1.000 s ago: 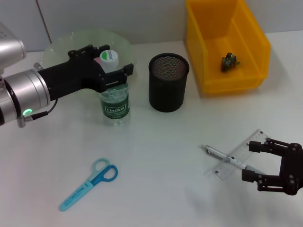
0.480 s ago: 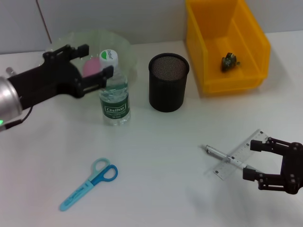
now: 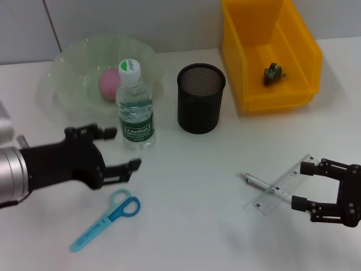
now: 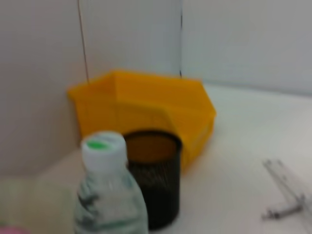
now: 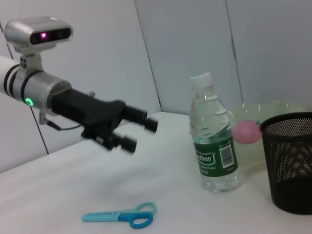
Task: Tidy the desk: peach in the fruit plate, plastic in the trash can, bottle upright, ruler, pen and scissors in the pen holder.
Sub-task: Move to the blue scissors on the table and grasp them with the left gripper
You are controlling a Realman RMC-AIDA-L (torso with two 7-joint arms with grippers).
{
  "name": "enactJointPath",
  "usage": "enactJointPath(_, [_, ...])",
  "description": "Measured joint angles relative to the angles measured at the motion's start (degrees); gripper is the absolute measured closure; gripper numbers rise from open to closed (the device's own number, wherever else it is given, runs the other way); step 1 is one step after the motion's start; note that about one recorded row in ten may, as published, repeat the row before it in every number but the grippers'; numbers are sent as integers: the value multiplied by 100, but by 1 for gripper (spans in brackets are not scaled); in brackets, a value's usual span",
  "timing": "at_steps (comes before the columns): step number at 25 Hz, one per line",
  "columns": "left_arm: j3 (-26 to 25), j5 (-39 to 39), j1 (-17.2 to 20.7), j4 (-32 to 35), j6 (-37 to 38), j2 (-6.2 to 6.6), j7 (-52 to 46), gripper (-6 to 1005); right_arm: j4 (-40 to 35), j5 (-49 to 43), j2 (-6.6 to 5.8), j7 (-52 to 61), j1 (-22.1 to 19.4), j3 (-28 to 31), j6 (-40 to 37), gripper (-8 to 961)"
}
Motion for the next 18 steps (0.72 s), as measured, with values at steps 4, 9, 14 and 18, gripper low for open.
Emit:
enactJointPath(4, [201,969,25,478,207,-3,-1142,193,-77,-26,-28,0,4,1,-91,105])
enactJointPath(9, [355,1837,28,1003,633,-13,-2278,194,-253,-38,-44,14,-26,8,-264,105])
enactJointPath(14, [765,2763,9,1481,932,-13,-3272,195,-348,-63,-60,85,-35,-19,-278,105])
enactJointPath(18, [1395,3669,-125,1727,995,-14,-4146,195,-392,-203,-64,94,12,-13,-305,105])
